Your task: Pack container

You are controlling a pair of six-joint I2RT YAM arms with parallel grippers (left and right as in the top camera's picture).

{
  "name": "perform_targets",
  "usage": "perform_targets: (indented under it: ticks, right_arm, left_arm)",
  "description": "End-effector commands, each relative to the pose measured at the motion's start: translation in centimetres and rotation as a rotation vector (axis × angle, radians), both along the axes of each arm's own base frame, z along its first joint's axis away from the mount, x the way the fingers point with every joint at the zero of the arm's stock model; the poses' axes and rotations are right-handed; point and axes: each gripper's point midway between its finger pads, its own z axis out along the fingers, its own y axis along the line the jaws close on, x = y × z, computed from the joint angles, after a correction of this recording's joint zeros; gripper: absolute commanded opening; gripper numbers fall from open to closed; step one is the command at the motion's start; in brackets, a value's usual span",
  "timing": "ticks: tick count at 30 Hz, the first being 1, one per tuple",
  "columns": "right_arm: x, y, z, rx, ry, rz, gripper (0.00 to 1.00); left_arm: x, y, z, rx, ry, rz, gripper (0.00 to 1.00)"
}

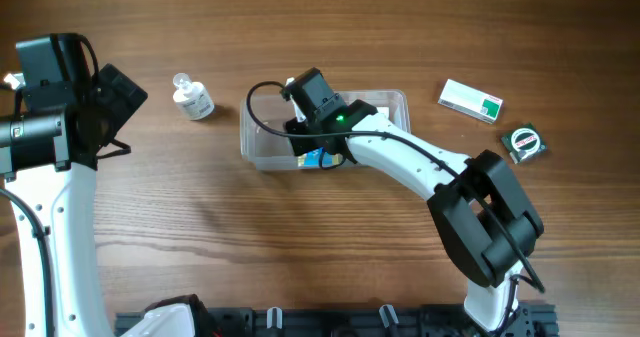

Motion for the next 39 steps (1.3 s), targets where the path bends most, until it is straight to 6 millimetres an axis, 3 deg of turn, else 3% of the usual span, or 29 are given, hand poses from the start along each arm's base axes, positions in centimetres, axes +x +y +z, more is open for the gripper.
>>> perform_targets:
  ticks: [1,28,36,39]
  right_arm:
    - [-0.2,0.7,-0.1,0.017,0.007,0.034,0.04]
    - [0.2,2.0,0.7,0.097,0.008,0.010,0.04]
    - [-0.1,2.1,-1.8,0.081,0.049,0.013,0.04]
    - [-0.1,2.1,-1.8,0.078,0.048,0.016,0.04]
  left_arm:
    - [0.0,0.3,0.5,0.008,-0.011,0.008,1.00]
    - [0.0,0.3,0.5,0.008,-0.012,0.008,1.00]
    - [0.0,0.3,0.5,0.008,-0.012,0.008,1.00]
    - [0.0,0.3,0.5,0.008,-0.012,0.008,1.00]
